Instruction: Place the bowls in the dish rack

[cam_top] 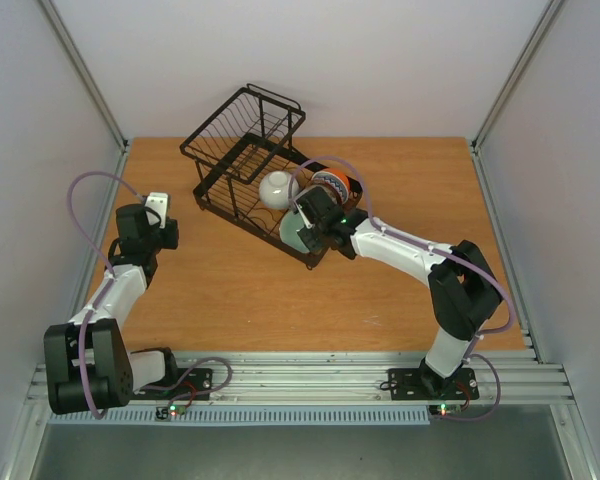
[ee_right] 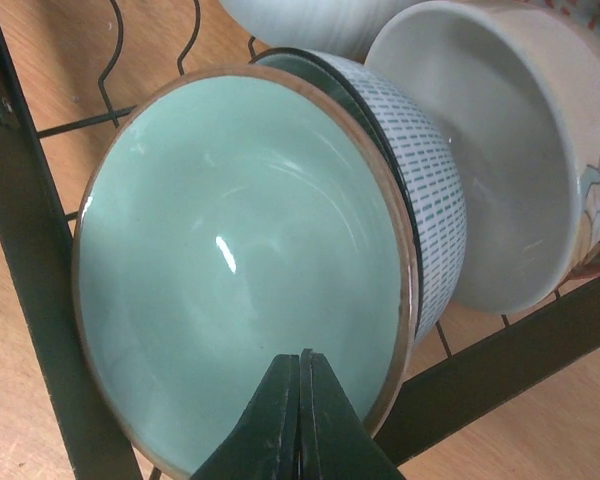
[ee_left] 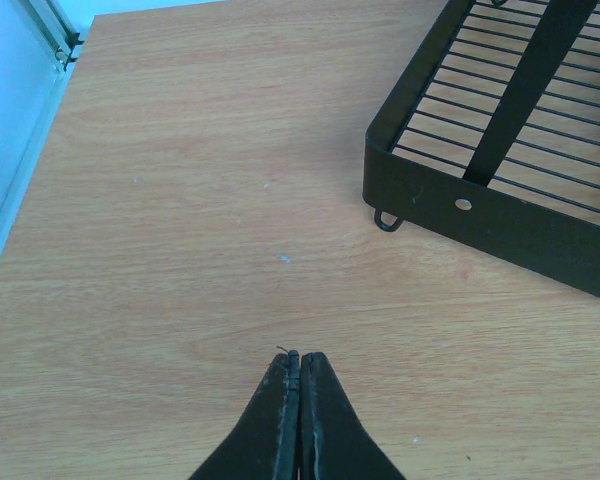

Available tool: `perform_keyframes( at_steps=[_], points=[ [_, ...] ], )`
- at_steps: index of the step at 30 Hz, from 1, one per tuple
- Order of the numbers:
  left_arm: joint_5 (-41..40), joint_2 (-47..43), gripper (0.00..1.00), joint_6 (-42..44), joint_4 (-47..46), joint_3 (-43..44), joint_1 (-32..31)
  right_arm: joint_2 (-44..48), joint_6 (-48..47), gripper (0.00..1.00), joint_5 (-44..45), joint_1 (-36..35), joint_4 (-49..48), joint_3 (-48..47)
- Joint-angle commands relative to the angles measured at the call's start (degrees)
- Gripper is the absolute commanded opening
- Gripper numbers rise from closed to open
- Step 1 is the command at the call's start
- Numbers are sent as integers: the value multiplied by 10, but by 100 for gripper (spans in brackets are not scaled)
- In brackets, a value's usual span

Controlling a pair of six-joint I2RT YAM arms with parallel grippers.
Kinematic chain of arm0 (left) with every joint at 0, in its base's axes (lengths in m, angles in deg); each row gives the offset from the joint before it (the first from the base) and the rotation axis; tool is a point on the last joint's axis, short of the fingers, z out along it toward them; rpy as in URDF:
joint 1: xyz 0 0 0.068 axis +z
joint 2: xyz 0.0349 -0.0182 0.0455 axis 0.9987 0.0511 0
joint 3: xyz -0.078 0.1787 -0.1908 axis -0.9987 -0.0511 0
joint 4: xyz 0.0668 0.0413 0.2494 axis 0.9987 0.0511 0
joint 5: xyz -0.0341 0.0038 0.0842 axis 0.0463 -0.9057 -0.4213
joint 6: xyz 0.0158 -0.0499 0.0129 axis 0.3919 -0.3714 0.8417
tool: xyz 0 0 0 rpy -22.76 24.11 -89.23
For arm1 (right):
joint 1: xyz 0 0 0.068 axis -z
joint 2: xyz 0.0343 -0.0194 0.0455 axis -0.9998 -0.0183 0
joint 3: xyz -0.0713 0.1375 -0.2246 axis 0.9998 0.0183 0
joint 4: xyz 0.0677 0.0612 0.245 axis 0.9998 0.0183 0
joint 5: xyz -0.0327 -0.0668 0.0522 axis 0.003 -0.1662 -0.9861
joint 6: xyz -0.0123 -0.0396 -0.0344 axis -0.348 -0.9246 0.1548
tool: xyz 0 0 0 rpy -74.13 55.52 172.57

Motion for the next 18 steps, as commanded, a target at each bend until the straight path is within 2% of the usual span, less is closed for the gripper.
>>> perform_keyframes(
  at_steps=[1, 6, 13, 18],
  points=[
    [-4, -10, 1, -4, -34, -8, 4, 22, 4, 1, 0, 3, -10, 8],
    [-3, -11, 1, -5, -34, -8, 4, 31, 13, 2, 1, 3, -7, 7],
    [-4, -9, 1, -5, -34, -6, 4, 63, 21, 29, -12, 3, 13, -9],
    [1, -12, 1, -5, -32, -7, 4, 62, 20, 33, -9, 4, 39, -33]
  ],
)
